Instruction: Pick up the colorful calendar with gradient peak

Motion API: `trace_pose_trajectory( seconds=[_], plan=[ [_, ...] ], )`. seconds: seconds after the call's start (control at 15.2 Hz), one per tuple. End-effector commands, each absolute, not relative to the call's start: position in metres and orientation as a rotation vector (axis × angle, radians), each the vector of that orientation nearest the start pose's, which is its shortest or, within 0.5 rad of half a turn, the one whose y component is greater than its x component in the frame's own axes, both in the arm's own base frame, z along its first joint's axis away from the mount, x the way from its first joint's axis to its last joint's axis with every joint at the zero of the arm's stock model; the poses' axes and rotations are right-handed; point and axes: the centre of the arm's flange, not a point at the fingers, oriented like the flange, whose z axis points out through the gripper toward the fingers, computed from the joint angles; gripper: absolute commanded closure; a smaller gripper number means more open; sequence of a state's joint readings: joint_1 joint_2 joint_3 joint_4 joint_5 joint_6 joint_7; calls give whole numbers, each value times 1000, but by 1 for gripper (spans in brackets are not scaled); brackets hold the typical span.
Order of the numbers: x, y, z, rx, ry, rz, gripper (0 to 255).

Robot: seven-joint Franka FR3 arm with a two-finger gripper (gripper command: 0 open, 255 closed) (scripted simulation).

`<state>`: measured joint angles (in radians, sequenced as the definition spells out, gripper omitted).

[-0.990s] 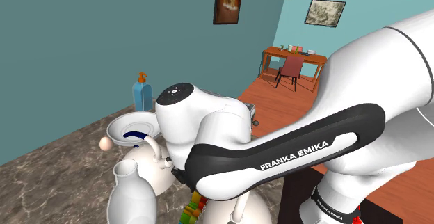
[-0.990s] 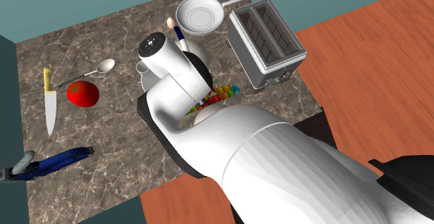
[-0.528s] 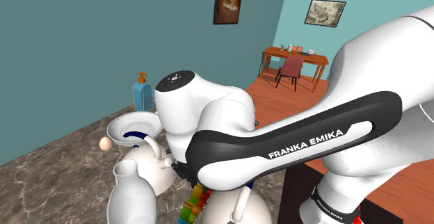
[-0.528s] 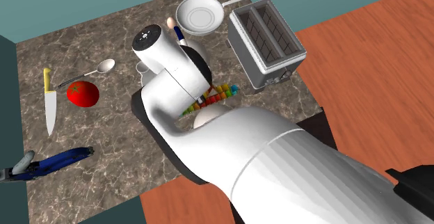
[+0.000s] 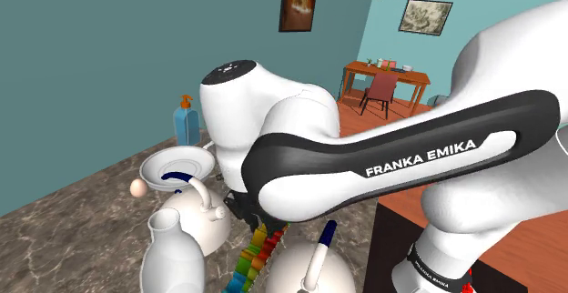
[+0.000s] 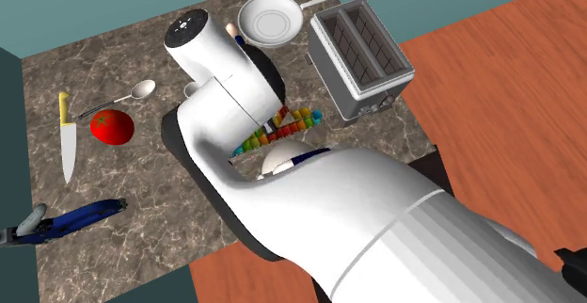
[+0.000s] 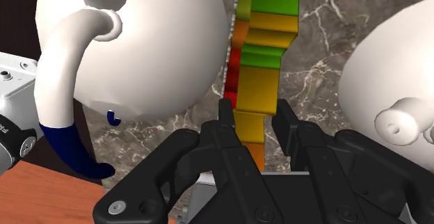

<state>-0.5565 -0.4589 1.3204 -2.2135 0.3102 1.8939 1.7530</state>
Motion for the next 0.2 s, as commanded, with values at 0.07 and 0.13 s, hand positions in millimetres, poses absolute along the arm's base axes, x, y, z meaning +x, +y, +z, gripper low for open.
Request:
trace_pose_trajectory(
  seconds=[0.07,0.13],
  plan=[
    [320,367,412,-2773,1865,-163,255],
    [320,367,412,-2773,1865,-163,255]
  ],
)
